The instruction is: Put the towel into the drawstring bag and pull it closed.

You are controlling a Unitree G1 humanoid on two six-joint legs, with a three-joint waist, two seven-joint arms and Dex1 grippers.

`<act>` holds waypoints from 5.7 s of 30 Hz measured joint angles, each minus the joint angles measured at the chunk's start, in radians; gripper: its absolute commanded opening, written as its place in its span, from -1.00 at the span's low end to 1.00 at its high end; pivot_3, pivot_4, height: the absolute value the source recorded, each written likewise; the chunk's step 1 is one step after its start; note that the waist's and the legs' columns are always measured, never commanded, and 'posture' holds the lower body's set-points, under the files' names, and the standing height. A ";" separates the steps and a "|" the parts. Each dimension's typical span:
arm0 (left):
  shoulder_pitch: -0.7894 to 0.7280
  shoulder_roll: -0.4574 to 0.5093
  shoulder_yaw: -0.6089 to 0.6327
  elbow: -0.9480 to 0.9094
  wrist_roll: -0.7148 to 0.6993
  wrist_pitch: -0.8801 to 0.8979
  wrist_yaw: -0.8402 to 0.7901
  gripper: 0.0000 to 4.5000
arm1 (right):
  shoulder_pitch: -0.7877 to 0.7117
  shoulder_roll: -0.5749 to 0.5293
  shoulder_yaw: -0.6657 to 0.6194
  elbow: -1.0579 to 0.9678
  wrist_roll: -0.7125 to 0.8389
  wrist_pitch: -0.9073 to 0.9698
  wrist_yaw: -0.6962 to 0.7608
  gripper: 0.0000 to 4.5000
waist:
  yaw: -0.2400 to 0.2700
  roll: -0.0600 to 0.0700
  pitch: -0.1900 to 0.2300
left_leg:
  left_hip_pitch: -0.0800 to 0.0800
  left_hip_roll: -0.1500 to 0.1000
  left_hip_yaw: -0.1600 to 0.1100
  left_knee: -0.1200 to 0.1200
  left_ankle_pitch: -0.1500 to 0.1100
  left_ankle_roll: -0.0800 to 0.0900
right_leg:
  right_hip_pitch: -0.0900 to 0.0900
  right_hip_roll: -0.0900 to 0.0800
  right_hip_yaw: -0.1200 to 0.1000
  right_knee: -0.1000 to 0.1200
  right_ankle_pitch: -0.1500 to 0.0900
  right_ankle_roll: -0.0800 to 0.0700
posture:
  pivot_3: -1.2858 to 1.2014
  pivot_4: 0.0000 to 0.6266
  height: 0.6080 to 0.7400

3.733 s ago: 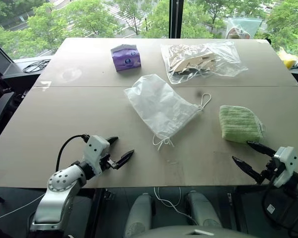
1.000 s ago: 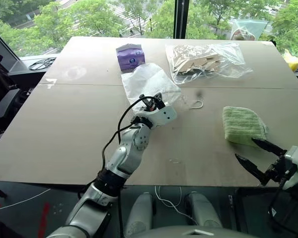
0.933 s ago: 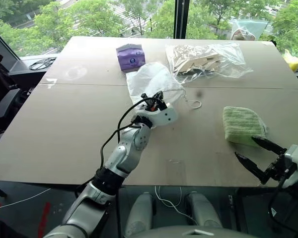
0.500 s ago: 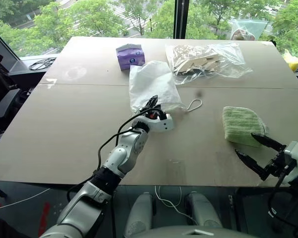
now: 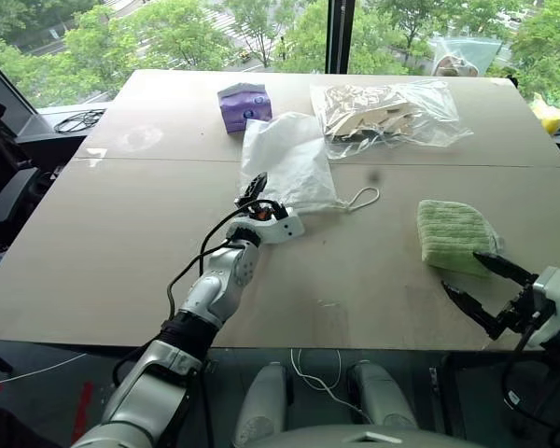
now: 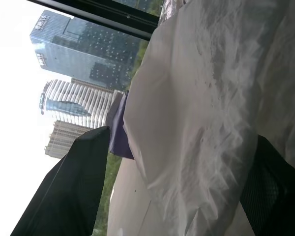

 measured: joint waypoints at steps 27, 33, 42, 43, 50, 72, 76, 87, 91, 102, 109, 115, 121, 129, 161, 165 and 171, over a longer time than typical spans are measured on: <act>-0.229 -0.206 0.212 -0.233 -0.382 0.685 -0.466 -0.98 | -0.197 -0.104 0.075 -0.065 -0.165 0.133 -0.172 1.00 | -0.003 0.000 0.000 | -0.001 0.000 -0.001 0.002 0.000 0.000 | 0.000 0.001 0.000 0.001 0.001 0.002 | 0.03 -0.52 1.00; -0.313 -0.249 0.256 -0.233 -0.448 0.898 -0.469 -0.98 | -0.238 -0.203 0.084 -0.021 -0.213 0.333 -0.207 1.00 | -0.002 -0.002 0.001 | -0.003 -0.001 -0.002 0.003 0.000 0.000 | 0.000 0.001 0.000 0.001 0.002 0.003 | 0.03 -0.52 1.00; -0.336 -0.226 0.246 -0.226 -0.486 0.919 -0.459 -0.98 | -0.255 -0.299 0.221 0.106 -0.460 0.111 -0.176 1.00 | -0.016 -0.003 0.002 | -0.001 -0.001 -0.001 0.004 0.000 0.000 | 0.000 0.001 0.000 0.001 0.002 0.004 | 0.03 -0.52 1.00; -0.336 -0.226 0.237 -0.226 -0.487 0.916 -0.459 -0.98 | -0.289 -0.286 0.222 0.123 -0.465 0.105 -0.191 1.00 | -0.018 -0.003 0.002 | -0.001 -0.001 -0.001 0.004 0.000 0.000 | 0.000 0.001 0.000 0.001 0.002 0.004 | 0.03 -0.52 1.00; -0.336 -0.198 0.205 -0.226 -0.507 0.889 -0.461 -0.98 | -0.398 -0.239 0.219 0.217 -0.327 0.200 -0.109 1.00 | -0.021 -0.004 0.002 | -0.001 -0.001 -0.002 0.002 0.000 0.000 | 0.001 0.001 0.000 0.001 0.003 0.003 | 0.03 -0.52 1.00; -0.327 -0.154 0.165 -0.226 -0.525 0.854 -0.462 -0.98 | -0.698 -0.181 0.270 0.410 -0.244 0.595 -0.200 1.00 | -0.024 -0.003 0.002 | -0.006 -0.002 -0.004 0.003 0.000 0.000 | -0.002 0.000 -0.001 0.001 0.004 0.001 | 0.03 -0.52 1.00; -0.325 -0.147 0.164 -0.226 -0.525 0.853 -0.462 -0.98 | -0.710 -0.179 0.262 0.380 -0.217 0.738 -0.216 1.00 | -0.022 -0.004 0.002 | -0.005 -0.002 -0.005 0.004 0.000 0.000 | -0.001 0.000 -0.003 0.001 0.004 0.001 | 0.03 -0.52 1.00; -0.324 -0.136 0.145 -0.226 -0.526 0.851 -0.462 -1.00 | -0.724 -0.176 0.310 0.398 -0.242 0.811 -0.255 0.42 | -0.016 -0.013 -0.004 | 0.002 -0.002 -0.006 0.004 0.000 0.000 | 0.006 0.000 -0.004 0.001 0.002 0.005 | 0.03 -0.52 1.00; -0.324 -0.135 0.144 -0.226 -0.526 0.851 -0.462 -1.00 | -0.718 -0.176 0.312 0.402 -0.242 0.816 -0.244 -0.33 | -0.012 -0.020 -0.008 | 0.004 -0.002 -0.006 0.004 0.000 0.000 | 0.008 0.000 -0.004 0.001 0.002 0.005 | 0.03 -0.52 1.00; -0.324 -0.132 0.145 -0.226 -0.529 0.852 -0.463 -1.00 | -0.681 -0.160 0.278 0.389 -0.226 0.828 -0.240 -0.99 | 0.000 -0.029 -0.015 | 0.004 -0.002 -0.008 0.003 0.000 0.000 | 0.009 0.000 -0.006 0.000 0.000 0.002 | 0.03 -0.52 1.00; -0.331 -0.144 0.153 -0.219 -0.556 0.852 -0.464 -1.00 | -0.687 -0.022 0.088 0.352 -0.070 0.977 -0.250 -0.99 | -0.013 -0.026 -0.014 | 0.004 0.000 -0.008 0.001 0.000 0.000 | 0.008 0.002 -0.006 0.000 0.002 0.004 | 0.03 -0.52 1.00; -0.371 -0.191 0.209 -0.208 -0.635 0.875 -0.474 -1.00 | -0.690 0.090 -0.007 0.180 0.192 1.157 -0.245 -0.99 | -0.027 -0.009 -0.003 | 0.000 -0.001 -0.006 0.001 0.000 0.000 | 0.003 0.002 -0.004 0.001 0.002 0.005 | 0.03 -0.52 1.00; -0.372 -0.213 0.223 -0.208 -0.686 0.917 -0.479 -1.00 | -0.756 0.186 -0.040 0.041 0.355 1.237 -0.336 -0.99 | -0.027 -0.008 -0.003 | -0.005 0.000 -0.007 0.001 0.000 0.000 | -0.002 0.002 -0.004 0.001 0.002 0.004 | 0.03 -0.52 1.00; -0.371 -0.202 0.213 -0.233 -0.726 0.920 -0.506 -1.00 | -0.875 0.307 0.116 0.008 0.327 1.255 -0.556 -0.99 | -0.027 -0.007 -0.002 | -0.013 -0.001 -0.008 0.002 0.000 0.000 | -0.010 0.002 -0.005 0.003 0.005 0.000 | 0.03 -0.52 1.00; -0.210 -0.173 0.092 -0.600 -0.882 0.975 -0.630 -1.00 | -0.961 0.702 -0.185 0.244 0.613 0.879 -1.182 -0.99 | -0.034 -0.004 0.000 | -0.013 -0.001 -0.008 0.001 0.000 0.000 | -0.010 0.000 -0.006 0.003 0.005 0.000 | 0.03 -0.52 1.00; -0.209 -0.193 0.085 -0.614 -0.906 0.980 -0.626 -1.00 | -0.960 0.703 -0.182 0.271 0.783 0.758 -1.307 -0.99 | -0.033 -0.002 0.001 | -0.013 -0.001 -0.008 0.001 0.000 0.000 | -0.010 0.001 -0.006 0.003 0.005 0.000 | 0.03 -0.52 1.00; -0.216 -0.265 0.076 -0.610 -0.920 0.986 -0.593 -1.00 | -0.959 0.704 -0.077 0.302 0.870 0.598 -1.414 -0.99 | -0.033 -0.002 0.001 | -0.013 -0.001 -0.007 0.001 0.000 0.000 | -0.010 0.001 -0.005 0.002 0.005 0.000 | 0.03 -0.52 1.00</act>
